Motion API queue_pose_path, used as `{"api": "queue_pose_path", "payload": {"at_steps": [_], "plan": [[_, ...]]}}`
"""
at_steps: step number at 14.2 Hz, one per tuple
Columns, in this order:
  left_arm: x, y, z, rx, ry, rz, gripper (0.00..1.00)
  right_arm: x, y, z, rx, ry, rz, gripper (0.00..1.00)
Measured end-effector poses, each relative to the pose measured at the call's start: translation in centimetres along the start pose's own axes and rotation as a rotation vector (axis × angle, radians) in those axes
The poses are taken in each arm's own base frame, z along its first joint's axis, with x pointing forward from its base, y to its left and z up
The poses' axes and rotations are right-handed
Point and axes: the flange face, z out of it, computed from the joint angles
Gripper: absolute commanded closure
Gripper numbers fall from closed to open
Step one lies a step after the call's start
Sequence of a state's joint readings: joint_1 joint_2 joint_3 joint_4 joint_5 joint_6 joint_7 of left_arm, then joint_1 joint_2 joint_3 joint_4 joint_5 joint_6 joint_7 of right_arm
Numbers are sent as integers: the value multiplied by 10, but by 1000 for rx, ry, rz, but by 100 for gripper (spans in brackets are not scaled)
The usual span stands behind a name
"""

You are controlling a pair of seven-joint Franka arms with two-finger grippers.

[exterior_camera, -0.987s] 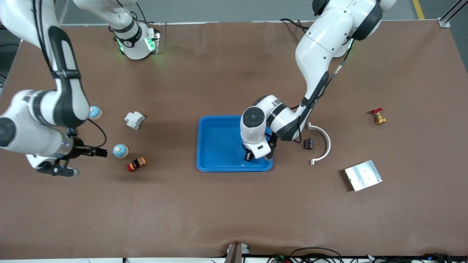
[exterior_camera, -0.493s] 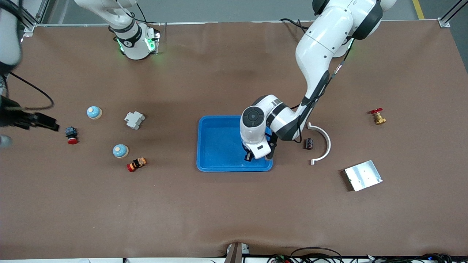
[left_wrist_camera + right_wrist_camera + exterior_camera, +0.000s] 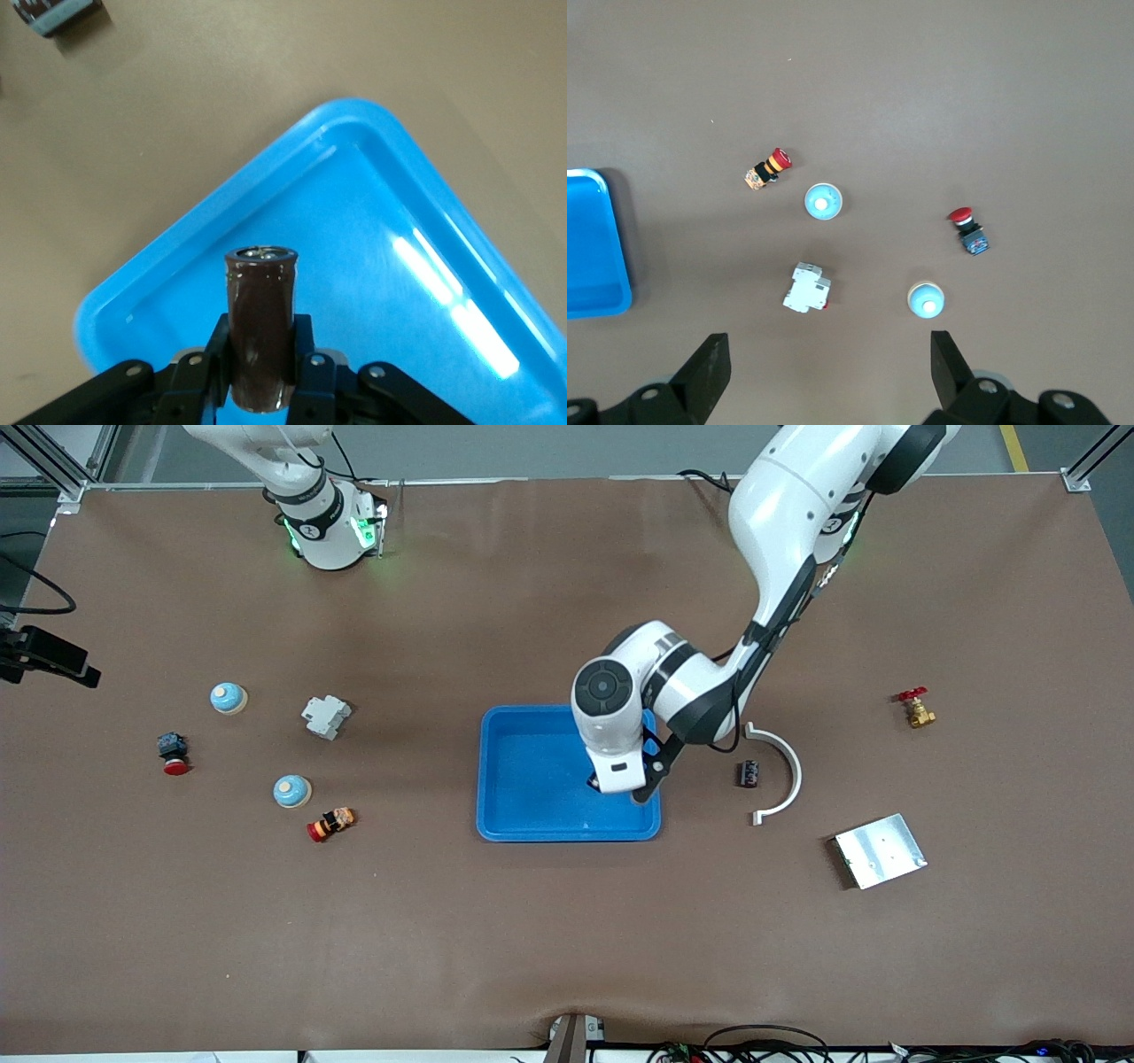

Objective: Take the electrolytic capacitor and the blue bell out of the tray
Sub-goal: 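Lift the second capacitor with the left gripper while the right gripper retracts, then carry the second capacitor with the left gripper to the white arc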

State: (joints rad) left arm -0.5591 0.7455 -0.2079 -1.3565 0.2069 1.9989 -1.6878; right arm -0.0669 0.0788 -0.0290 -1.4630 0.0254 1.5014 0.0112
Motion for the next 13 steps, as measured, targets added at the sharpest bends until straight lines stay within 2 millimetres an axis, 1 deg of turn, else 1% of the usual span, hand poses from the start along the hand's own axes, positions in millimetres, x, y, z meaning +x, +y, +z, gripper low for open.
{"api": "queue_pose_path", "payload": {"at_steps": [1,2,3,4,5,7,9,11,13], "plan": [[-2,-1,-11,-7,-2,31,100,1,-13,2,-2,-4,7,0],[-2,-2,-17,-13,-3,51,100,1,-23,4,-5,-7,12,0],[-2,-2,-19,-16,-4,59,100,1,-30,5,-7,-10,14,0],[-1,-2,-19,-17,-4,67,100,1,-31,6,-8,-13,17,0],[-1,-2,-19,-16,-3,108,100,1,-29,6,-9,-13,22,0],[1,-2,-20,-19,-16,259,100,2,-17,6,-11,-12,44,0],[5,-2,-28,-30,-13,394,100,4,-5,7,-12,-8,67,0],[10,-3,-35,-37,-7,494,100,6,-5,8,-13,2,67,0],[23,-4,-42,-41,0,582,100,8,-10,9,-14,10,58,0]]}}
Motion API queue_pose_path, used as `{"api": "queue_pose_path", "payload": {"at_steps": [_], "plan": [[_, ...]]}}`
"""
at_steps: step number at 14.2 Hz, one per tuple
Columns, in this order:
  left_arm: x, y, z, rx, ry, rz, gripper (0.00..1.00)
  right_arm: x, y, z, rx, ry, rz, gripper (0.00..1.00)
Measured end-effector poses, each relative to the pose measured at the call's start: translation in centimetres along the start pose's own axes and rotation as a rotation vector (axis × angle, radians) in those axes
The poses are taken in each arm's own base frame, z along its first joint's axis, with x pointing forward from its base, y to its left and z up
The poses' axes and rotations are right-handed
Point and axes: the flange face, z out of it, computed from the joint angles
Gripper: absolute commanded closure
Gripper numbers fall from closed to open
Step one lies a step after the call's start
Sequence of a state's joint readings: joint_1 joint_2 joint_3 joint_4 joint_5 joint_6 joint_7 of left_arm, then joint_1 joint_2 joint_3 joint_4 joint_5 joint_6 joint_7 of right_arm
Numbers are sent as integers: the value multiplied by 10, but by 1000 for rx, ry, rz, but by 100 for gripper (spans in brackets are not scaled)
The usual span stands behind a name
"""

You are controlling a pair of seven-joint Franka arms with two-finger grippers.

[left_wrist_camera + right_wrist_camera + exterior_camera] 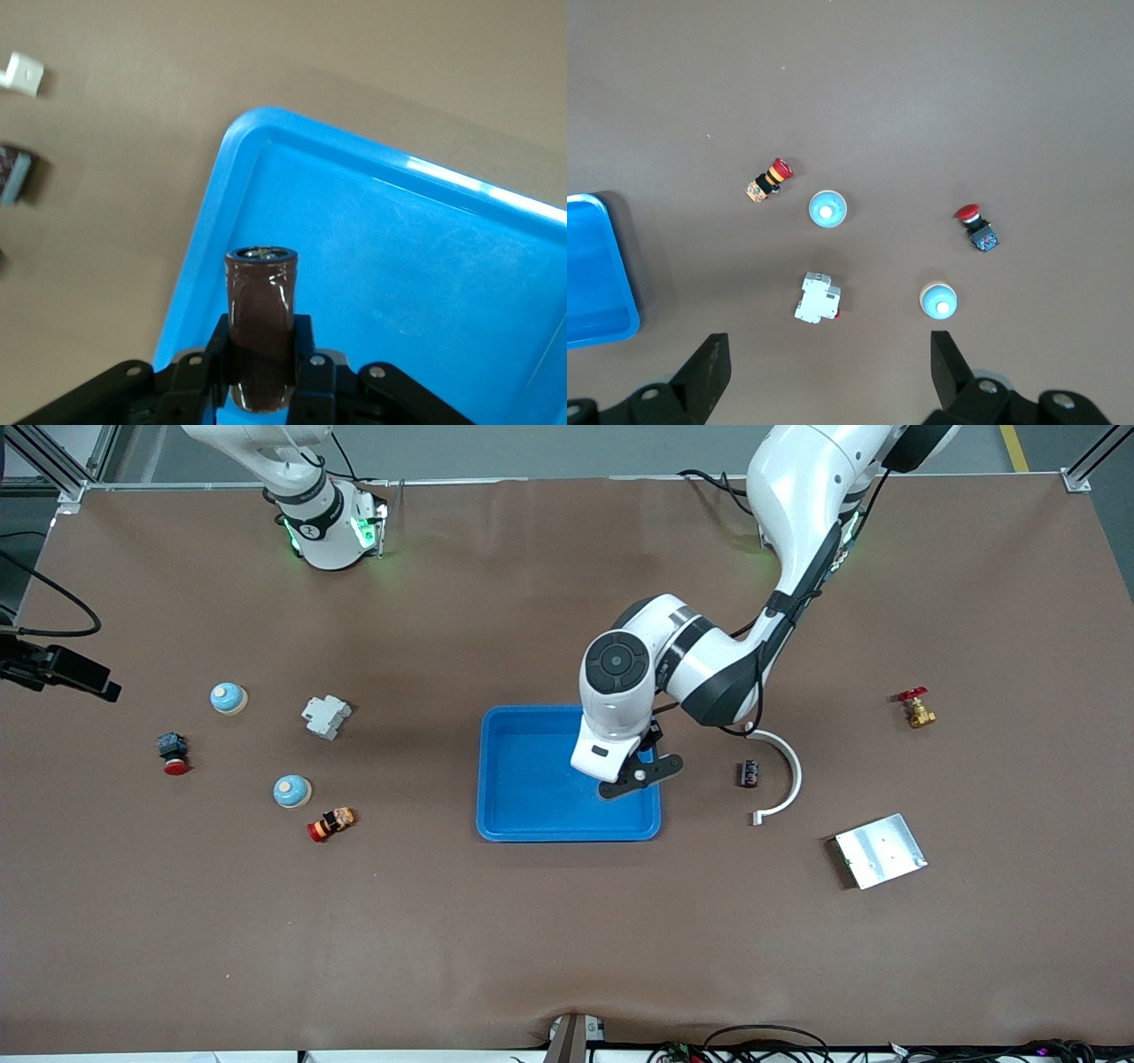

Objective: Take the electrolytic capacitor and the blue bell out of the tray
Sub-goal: 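Carry the second capacitor with the left gripper to the white arc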

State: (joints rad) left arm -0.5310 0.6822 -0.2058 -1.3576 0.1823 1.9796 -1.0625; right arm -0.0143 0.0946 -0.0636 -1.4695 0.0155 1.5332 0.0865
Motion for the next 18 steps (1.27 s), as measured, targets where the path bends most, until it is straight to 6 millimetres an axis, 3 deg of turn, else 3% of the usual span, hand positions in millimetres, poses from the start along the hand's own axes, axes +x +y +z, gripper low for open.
{"api": "queue_pose_path", "payload": {"at_steps": [6,9,11,15,18], "plan": [[44,-50,-15,21,-7,238,100,3,1,4,-15,18,-57,0],[65,-101,-30,40,-13,343,100,3,-2,5,-16,12,-69,0],[75,-133,-35,52,-20,387,100,1,-17,5,-18,11,-95,0],[80,-184,-14,25,24,474,100,0,-23,6,-20,8,-106,0],[80,-244,15,11,52,553,100,0,-22,6,-21,8,-104,0]]}}
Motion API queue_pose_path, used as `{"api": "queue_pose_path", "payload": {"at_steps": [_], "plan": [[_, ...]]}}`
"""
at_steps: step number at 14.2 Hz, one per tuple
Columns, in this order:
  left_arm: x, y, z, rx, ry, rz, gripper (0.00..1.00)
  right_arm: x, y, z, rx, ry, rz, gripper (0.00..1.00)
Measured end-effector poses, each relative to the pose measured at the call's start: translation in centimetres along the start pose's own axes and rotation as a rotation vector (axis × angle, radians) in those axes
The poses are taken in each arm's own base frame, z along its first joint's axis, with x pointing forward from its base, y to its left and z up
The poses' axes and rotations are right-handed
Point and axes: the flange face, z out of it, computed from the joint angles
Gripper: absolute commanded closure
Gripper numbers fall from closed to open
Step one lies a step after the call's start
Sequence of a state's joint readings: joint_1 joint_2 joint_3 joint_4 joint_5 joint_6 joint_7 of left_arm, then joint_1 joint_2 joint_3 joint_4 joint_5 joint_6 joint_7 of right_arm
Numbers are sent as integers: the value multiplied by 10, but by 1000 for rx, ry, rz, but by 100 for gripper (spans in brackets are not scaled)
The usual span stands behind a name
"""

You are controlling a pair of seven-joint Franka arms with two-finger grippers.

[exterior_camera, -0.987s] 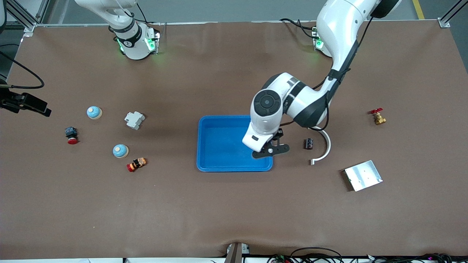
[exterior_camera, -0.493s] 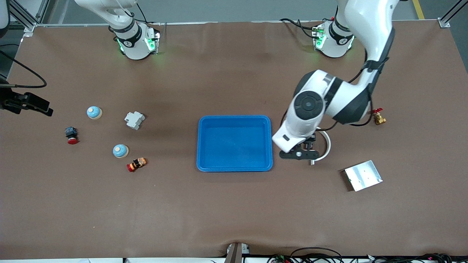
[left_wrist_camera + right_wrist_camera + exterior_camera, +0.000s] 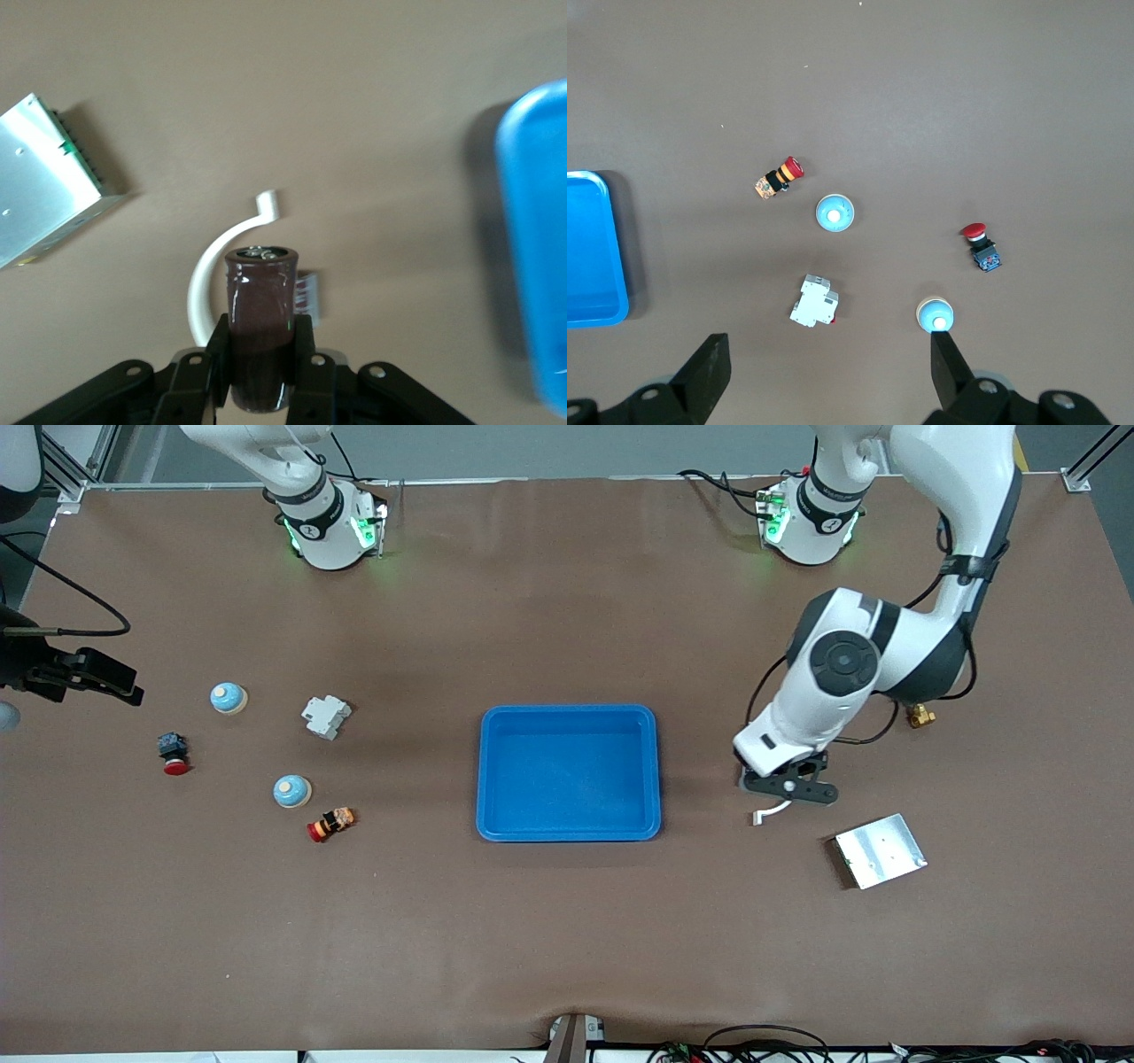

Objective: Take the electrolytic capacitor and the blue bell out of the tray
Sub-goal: 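Carry the second capacitor with the left gripper to the white arc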

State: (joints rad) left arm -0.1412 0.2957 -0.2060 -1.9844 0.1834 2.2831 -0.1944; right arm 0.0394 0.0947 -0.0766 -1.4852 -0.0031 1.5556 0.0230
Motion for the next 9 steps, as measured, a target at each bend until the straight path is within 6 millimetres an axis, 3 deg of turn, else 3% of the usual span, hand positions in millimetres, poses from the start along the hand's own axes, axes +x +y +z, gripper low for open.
{"api": "queue_pose_path", "payload": {"at_steps": [5,9], "plan": [[-32,-75,32,-4,28,99,100,0,-2,0,0,0,-3,0],[-60,-98,65,-15,88,135,100,0,10,0,-1,0,17,0]]}}
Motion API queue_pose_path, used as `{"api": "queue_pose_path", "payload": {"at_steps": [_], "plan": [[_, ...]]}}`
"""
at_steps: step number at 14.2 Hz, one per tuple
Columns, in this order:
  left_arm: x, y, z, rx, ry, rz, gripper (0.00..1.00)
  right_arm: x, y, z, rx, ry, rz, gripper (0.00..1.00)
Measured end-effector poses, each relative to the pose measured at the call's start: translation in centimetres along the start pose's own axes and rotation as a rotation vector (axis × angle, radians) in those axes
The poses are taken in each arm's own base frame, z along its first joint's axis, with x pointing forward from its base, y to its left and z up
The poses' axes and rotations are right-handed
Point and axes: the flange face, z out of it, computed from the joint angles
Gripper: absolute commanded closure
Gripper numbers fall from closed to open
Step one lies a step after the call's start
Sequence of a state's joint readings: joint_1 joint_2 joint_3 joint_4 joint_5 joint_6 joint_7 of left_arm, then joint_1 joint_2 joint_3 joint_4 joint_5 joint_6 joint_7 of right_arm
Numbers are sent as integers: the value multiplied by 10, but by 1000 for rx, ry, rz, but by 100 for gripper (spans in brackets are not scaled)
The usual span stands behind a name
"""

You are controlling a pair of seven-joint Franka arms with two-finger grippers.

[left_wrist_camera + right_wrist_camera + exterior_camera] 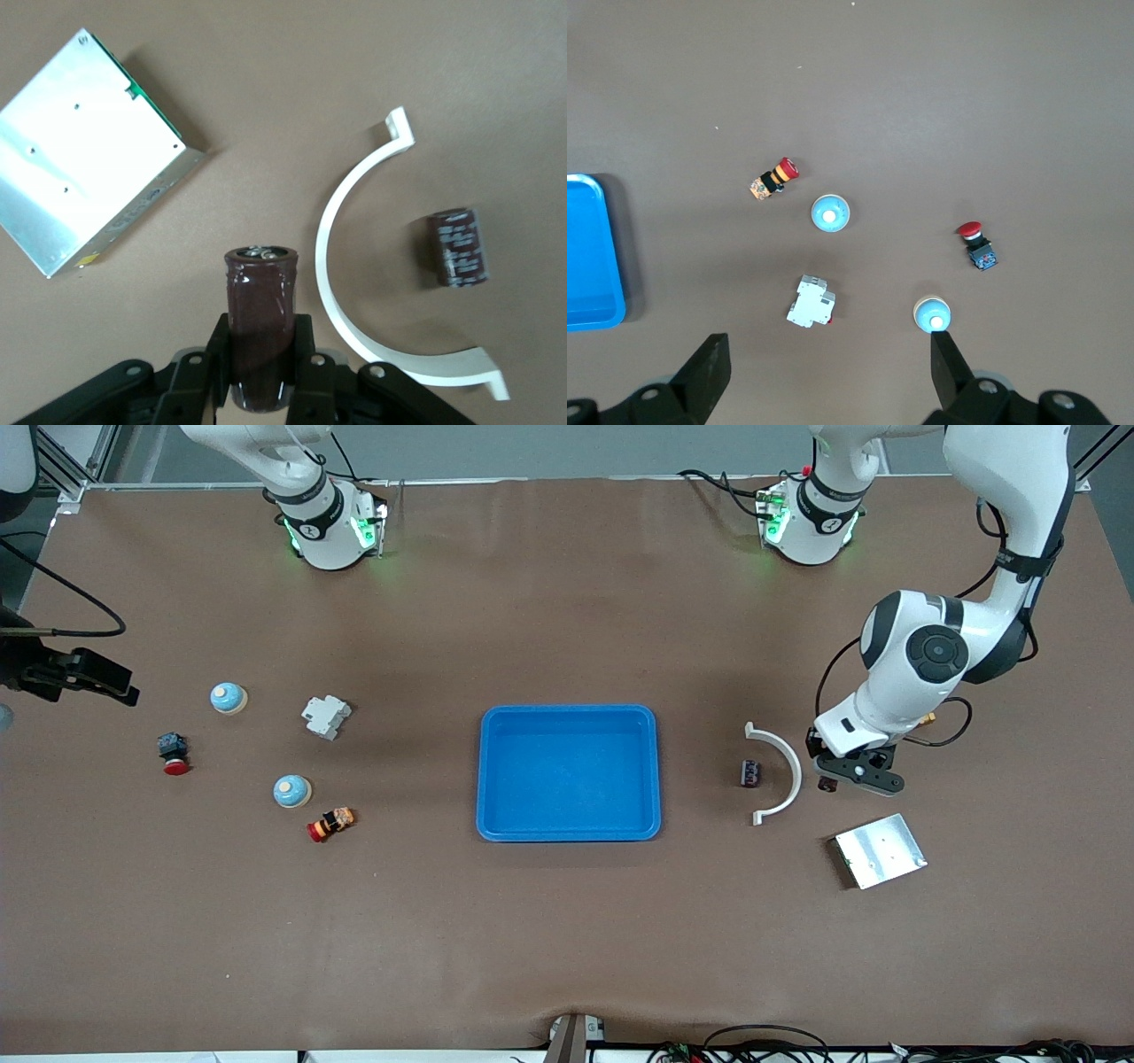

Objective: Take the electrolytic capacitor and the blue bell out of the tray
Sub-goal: 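Carry the second capacitor with the left gripper to the white arc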

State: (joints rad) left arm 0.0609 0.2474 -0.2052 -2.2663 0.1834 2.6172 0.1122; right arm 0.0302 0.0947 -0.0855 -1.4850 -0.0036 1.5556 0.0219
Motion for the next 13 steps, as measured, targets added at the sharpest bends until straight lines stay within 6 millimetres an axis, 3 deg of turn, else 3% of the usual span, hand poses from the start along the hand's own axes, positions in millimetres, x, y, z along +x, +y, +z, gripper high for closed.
{"api": "queue_pose_path", "payload": {"at_steps": [5,13], "plan": [[-18,-12,22,-9,23,9,100,0,0,-1,0,3,0,0],[-28,-22,67,-37,31,1,100,0,1,-1,0,2,1,0]]}}
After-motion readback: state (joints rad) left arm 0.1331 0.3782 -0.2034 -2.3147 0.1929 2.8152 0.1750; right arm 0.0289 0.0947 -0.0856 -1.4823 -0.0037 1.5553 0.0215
